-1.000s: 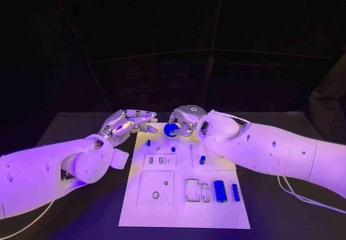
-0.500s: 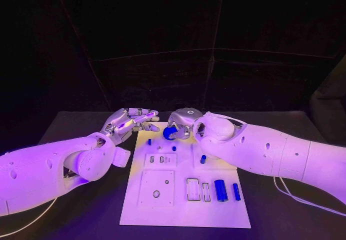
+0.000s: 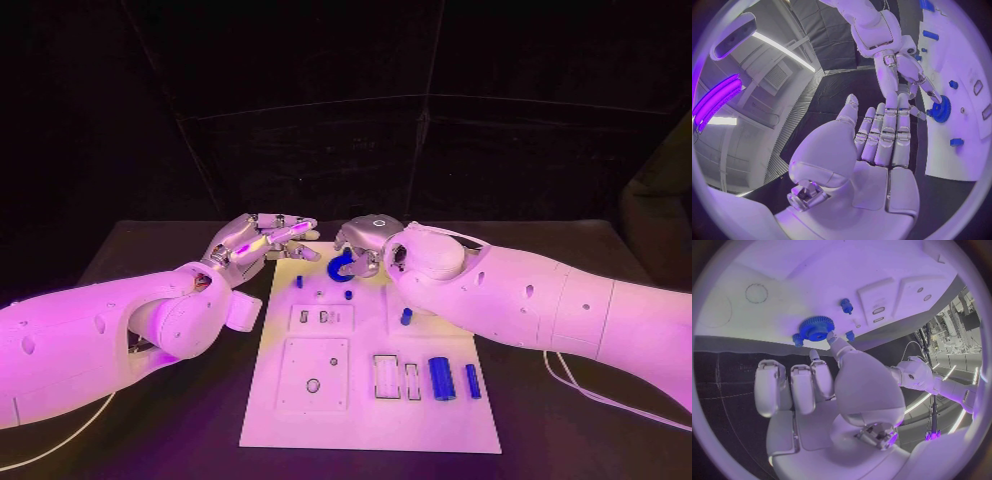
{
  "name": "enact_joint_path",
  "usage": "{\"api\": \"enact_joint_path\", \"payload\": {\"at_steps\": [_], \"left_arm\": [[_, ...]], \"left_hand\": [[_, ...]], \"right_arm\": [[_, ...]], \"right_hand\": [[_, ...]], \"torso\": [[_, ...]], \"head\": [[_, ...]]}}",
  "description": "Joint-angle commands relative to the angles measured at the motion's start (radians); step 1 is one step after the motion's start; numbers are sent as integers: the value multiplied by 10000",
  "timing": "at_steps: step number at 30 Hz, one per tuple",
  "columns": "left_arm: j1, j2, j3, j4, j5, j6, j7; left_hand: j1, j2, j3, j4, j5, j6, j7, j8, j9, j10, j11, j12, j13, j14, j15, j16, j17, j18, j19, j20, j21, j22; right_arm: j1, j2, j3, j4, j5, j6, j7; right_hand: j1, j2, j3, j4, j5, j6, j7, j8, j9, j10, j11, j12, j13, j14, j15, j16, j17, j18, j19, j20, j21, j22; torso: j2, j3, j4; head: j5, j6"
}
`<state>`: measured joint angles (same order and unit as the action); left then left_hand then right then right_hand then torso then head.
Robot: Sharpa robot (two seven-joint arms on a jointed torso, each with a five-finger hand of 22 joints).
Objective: Assemble the parts on the task board
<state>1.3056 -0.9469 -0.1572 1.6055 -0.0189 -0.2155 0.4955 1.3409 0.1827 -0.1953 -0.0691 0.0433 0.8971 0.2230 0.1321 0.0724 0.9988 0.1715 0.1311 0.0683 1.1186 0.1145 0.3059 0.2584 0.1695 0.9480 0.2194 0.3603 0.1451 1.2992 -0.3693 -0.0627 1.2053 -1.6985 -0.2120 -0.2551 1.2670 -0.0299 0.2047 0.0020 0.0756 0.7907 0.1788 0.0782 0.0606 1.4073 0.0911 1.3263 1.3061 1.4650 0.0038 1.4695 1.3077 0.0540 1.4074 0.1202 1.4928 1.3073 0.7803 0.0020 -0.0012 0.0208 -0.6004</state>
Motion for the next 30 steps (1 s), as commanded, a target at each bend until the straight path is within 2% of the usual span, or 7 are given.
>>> {"api": "enact_joint_path", "payload": {"at_steps": [1, 11, 16, 17, 20, 24, 30], "left_arm": [[18, 12, 8, 42, 31, 121, -88], [19, 8, 8, 56, 31, 121, -104], [19, -13, 8, 40, 31, 130, -98], [19, -27, 7, 33, 31, 134, -95], [19, -62, 7, 17, 31, 135, -89], [19, -109, 7, -10, 31, 130, -82], [19, -123, 6, -110, 31, 127, -72]], "left_hand": [[9, 92, 12, -77, 49, 25, 124, -45, -12, 5, 27, -44, -7, -73, -24, -53, 14, 113, -57, -5, -60, -12], [31, 98, 23, -98, 48, 31, 123, -51, -12, 9, 26, -51, -6, -74, -26, -60, 24, 115, -56, -4, -66, -17], [31, 98, 23, -98, 48, 31, 123, -51, -12, 9, 26, -51, -6, -74, -26, -60, 24, 115, -56, -4, -66, -17], [31, 98, 23, -98, 48, 31, 123, -51, -12, 9, 26, -51, -6, -74, -26, -60, 24, 115, -56, -4, -66, -17], [31, 98, 23, -98, 48, 31, 123, -51, -12, 9, 26, -51, -6, -74, -26, -60, 24, 115, -56, -4, -66, -17], [31, 98, 23, -98, 48, 31, 123, -51, -12, 9, 26, -51, -6, -74, -26, -60, 24, 115, -56, -4, -66, -17], [31, 98, 23, -98, 48, 31, 123, -51, -12, 9, 26, -51, -6, -74, -26, -60, 24, 115, -56, -4, -66, -17]], "right_arm": [[22, 17, 4, -11, -150, 222, -205], [21, -73, 3, 95, -89, 79, -148], [19, -485, 2, 440, 124, -863, 26], [18, -786, 1, 684, 340, -1296, 186], [22, -1466, 3, 1162, 1143, -1704, 698], [44, -2435, 6, 1658, 2895, -1471, 1503], [62, -3442, 9, 1879, 4260, -894, 2139]], "right_hand": [[-107, -40, -108, 42, -36, 16, 31, -65, 19, -145, -3, -151, -129, 522, 95, -37, -27, 3, -74, 27, -52, 71], [-748, -102, -512, 601, -49, 596, 41, -85, 96, -185, 21, -234, -218, 519, 126, -64, -48, 12, -93, 73, -75, 39], [-975, -68, -680, 879, 118, 787, 7, -42, 121, -95, -2, -123, -111, 529, 110, -54, -13, 6, -66, 65, -65, 71], [-970, -68, -711, 916, 211, 817, -2, -39, 122, -62, -12, -82, -70, 529, 102, -57, -17, 4, -57, 58, -61, 82], [-805, -93, -722, 868, 354, 822, -8, -60, 113, -28, -22, -40, -26, 529, 91, -62, -19, 3, -53, 46, -61, 86], [-251, -190, -656, 531, 687, 809, -15, -92, 100, 50, -35, 92, 119, 549, 77, -28, 68, -3, -36, 30, -53, 115], [179, -314, -658, 188, 953, 799, -39, -93, 96, -2, -57, 71, 105, 548, 63, -31, 67, 6, -69, 18, -70, 77]], "torso": [[-2, 0, -5], [-5, 5, -3], [-12, 6, -14], [-18, 9, -25], [-36, 4, -45], [-87, -6, -125], [-144, 32, -262]], "head": [[-22, -34], [-13, -50], [1, -10], [11, 9], [15, 47], [25, 97], [60, 129]]}}
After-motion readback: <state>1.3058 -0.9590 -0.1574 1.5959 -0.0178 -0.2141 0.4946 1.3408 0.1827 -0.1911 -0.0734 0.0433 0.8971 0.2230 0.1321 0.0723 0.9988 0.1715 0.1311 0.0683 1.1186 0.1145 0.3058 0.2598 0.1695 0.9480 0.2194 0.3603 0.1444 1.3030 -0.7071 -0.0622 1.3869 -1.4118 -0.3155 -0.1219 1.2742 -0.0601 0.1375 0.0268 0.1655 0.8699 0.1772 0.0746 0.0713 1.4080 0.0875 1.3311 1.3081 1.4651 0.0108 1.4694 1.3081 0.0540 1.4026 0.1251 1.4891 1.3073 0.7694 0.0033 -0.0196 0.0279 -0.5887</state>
